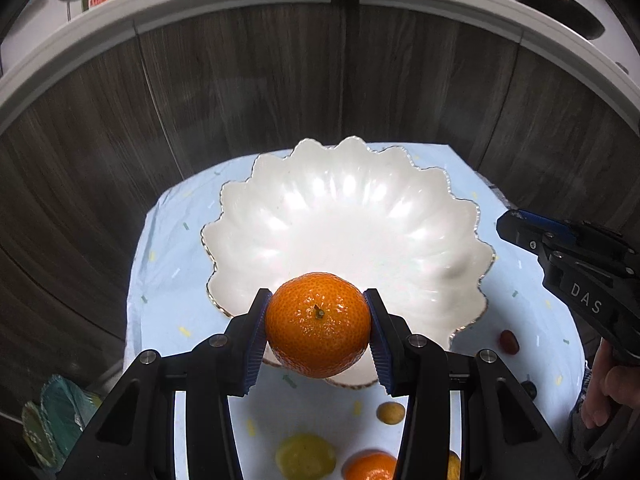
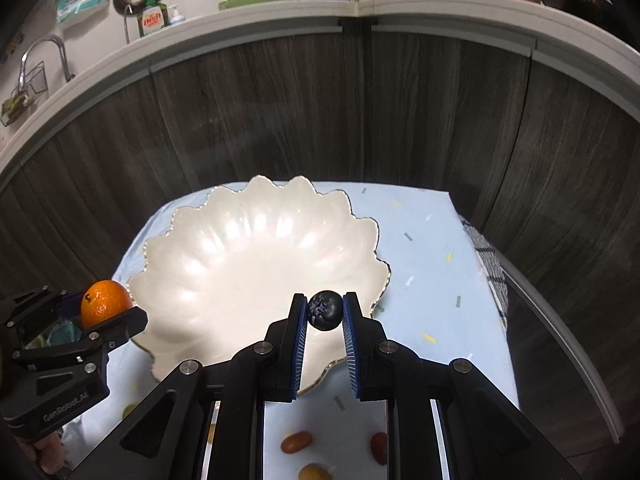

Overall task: Organize fruits
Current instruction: 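Carry the tangerine and blueberry over the white bowl and open both tools, then withdraw both open tools from the bowl back toward the remaining fruit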

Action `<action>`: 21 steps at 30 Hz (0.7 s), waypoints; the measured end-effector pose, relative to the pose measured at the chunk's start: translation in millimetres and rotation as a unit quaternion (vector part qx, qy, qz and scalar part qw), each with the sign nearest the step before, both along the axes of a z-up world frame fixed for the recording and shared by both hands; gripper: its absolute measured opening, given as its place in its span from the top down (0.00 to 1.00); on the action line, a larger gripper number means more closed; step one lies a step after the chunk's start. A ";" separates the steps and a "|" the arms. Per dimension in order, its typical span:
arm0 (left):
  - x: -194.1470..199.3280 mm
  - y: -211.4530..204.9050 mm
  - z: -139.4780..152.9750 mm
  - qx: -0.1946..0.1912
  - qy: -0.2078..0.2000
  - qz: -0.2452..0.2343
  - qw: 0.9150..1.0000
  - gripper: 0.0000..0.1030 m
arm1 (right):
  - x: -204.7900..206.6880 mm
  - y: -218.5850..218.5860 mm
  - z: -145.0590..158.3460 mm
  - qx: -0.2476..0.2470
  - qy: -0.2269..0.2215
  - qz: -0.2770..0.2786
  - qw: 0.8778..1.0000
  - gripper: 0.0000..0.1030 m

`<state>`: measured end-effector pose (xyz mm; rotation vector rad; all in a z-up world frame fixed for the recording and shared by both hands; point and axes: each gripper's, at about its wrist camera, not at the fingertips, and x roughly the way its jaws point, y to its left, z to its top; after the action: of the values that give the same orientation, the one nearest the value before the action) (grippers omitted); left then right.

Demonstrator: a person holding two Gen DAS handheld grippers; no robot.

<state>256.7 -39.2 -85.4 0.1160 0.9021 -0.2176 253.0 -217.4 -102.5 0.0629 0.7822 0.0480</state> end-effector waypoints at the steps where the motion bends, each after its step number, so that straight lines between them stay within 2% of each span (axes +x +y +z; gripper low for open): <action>1: 3.1 0.7 -2.0 0.000 0.004 0.001 1.000 0.56 | 3.3 -0.2 -2.6 0.002 0.004 0.000 1.000 0.81; 17: 27.5 4.5 -30.6 0.013 0.056 0.002 0.998 0.55 | 31.0 1.5 -36.3 0.015 0.074 -0.006 0.997 0.81; 19: 26.5 4.2 -32.2 0.016 0.056 0.002 0.998 0.43 | 32.6 1.7 -37.1 0.013 0.077 -0.005 0.997 0.77; 20: 25.7 4.6 -31.7 0.016 0.052 0.003 0.998 0.33 | 32.9 2.1 -36.7 0.012 0.077 -0.005 0.997 0.73; 21: 24.8 4.7 -30.9 0.017 0.048 0.005 0.999 0.30 | 32.8 2.5 -35.5 0.011 0.075 -0.006 0.997 0.63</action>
<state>281.5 -34.5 -116.2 0.1337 1.0021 -0.2003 285.8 -215.0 -138.0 0.0922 0.9309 0.0403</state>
